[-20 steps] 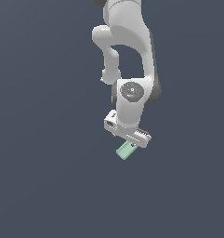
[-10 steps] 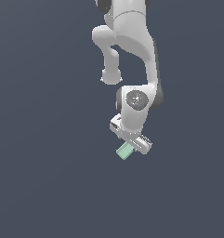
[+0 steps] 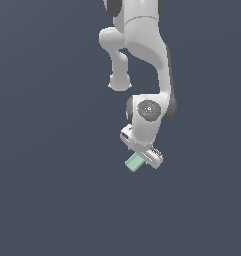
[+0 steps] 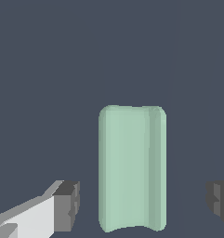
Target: Pick up the object and move it to a goal position.
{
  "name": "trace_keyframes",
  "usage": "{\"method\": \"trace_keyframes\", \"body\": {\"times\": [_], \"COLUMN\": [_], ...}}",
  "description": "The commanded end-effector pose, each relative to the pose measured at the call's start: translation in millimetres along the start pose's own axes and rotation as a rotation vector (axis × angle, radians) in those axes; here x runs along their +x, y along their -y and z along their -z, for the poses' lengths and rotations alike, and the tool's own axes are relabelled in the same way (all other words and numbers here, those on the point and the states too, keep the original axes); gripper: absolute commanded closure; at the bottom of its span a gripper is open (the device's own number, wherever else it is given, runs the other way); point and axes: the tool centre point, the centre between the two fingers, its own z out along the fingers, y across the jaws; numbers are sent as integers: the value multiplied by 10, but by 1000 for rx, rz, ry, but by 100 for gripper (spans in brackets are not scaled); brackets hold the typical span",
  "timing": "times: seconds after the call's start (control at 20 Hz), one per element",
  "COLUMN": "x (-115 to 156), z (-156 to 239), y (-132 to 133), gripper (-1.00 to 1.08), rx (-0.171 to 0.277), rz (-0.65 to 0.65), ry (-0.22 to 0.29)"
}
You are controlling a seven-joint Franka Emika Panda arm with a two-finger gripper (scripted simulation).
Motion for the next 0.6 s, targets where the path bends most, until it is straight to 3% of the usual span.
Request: {"method": "trace_keyframes", "body": {"times": [0.0, 0.55], "x": [1, -5], "z": [-2, -419], "y": [0, -10], "gripper": [-92, -92], "rx": [0, 0], "rz": [0, -4], "ry": [0, 0]}}
